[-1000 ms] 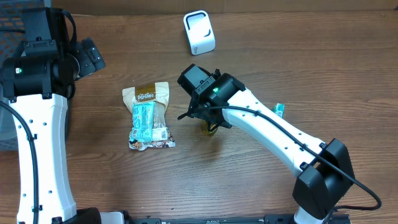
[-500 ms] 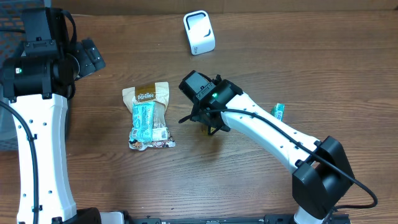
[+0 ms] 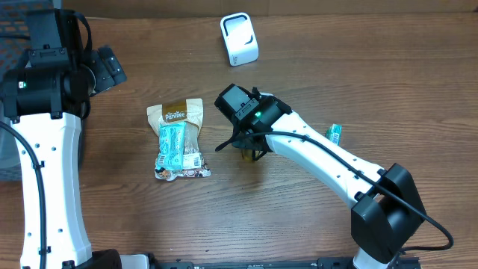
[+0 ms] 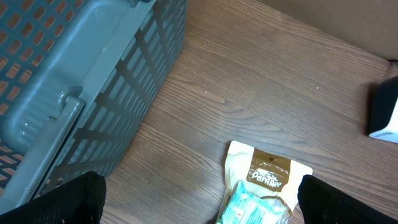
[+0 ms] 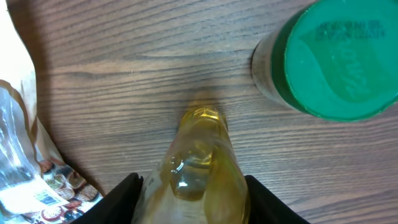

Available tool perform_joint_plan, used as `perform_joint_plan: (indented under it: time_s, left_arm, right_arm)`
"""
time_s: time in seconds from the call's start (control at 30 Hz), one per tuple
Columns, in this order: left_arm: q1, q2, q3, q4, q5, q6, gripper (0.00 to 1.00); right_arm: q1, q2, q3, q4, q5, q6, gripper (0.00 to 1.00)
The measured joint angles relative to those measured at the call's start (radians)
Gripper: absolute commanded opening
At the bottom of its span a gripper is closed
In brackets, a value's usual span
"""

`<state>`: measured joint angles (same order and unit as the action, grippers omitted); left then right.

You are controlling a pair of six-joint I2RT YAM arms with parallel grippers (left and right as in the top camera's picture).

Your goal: Scan the item barcode

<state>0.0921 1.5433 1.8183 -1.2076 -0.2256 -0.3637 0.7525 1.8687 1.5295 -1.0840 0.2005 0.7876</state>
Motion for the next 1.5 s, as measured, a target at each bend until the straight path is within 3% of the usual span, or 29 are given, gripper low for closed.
perform_joint_plan:
  time_s: [0.13,0.37,0.77,0.87,1.03,1.17,1.23,1.37,1.5]
  left_arm:
    - [0.0,0.0,0.0,0.0,0.0,0.0,1.0]
    - [0.0,0.0,0.0,0.0,0.0,0.0,1.0]
    - [0.0,0.0,0.0,0.0,0.0,0.0,1.0]
    - [0.0,0.0,0.0,0.0,0.0,0.0,1.0]
    - [0.0,0.0,0.0,0.0,0.0,0.0,1.0]
    - [0.0,0.0,0.0,0.0,0.0,0.0,1.0]
    - [0.0,0.0,0.0,0.0,0.0,0.0,1.0]
    - [0.0,0.0,0.0,0.0,0.0,0.0,1.0]
    - [0.0,0.0,0.0,0.0,0.0,0.0,0.99]
  right_arm:
    - [0.0,0.0,0.0,0.001,0.001,-0.097,0.56]
    - [0.0,0.0,0.0,0.008,0.002,-0.139,0.65]
    - [0.0,0.0,0.0,0.039,0.01,-0.159,0.66]
    - [0.0,0.0,-0.004,0.046,0.011,-0.154,0.64]
    - [0.0,0.0,-0.046,0.064,0.015,-0.137,0.43]
    - [0.0,0.0,-0.046,0.078,0.017,-0.161,0.42]
    - [0.0,0.0,-0.046,0.079,0.017,-0.198,0.44]
    - [0.0,0.0,-0.046,0.072,0.017,-0.327,0.68]
    - [0.0,0.0,-0.046,0.072,0.016,-0.415,0.77]
